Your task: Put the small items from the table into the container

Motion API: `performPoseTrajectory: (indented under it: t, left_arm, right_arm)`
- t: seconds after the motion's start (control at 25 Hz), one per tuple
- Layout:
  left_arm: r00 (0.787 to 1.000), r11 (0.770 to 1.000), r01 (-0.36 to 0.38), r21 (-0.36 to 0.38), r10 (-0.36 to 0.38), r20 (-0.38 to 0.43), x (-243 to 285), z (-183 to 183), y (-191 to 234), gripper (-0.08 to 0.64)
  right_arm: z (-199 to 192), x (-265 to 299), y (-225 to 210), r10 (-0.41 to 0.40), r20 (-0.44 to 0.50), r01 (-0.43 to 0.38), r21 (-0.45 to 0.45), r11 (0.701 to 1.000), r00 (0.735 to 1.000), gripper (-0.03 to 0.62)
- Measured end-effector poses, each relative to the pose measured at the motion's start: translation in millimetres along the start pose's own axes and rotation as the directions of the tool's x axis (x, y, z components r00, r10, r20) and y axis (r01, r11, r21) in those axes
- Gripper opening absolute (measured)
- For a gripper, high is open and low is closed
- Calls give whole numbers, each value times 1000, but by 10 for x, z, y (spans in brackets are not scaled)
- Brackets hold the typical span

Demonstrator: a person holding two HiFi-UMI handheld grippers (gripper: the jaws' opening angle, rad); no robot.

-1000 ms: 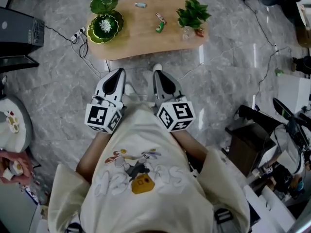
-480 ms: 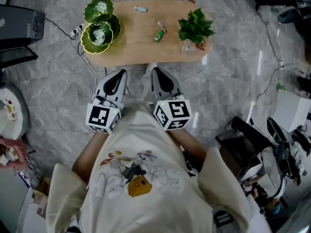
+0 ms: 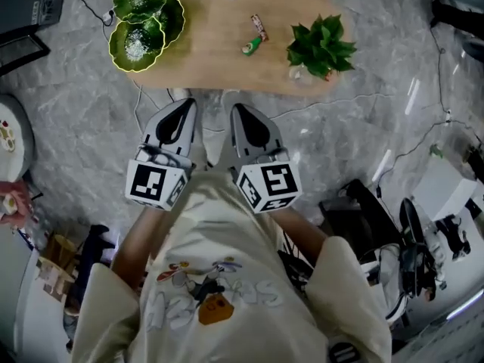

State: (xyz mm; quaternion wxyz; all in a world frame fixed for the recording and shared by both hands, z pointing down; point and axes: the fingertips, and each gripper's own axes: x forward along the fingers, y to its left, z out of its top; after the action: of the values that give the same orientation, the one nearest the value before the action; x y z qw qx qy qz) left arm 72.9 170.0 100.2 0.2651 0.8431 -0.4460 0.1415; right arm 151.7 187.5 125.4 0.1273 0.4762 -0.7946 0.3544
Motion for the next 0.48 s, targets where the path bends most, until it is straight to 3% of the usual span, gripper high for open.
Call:
performPoseTrajectory:
  t: [0.24, 0.48]
  left_arm:
    - [998, 999, 26, -34, -28, -47, 381, -298, 220, -1]
    - [995, 996, 62, -70, -67, -71, 662, -564, 388, 0]
  right_arm:
    - [-418, 322, -261, -53, -95, 59, 55, 997, 994, 5]
    - [-510, 562, -471, -122, -86, 127, 56, 990, 989, 5]
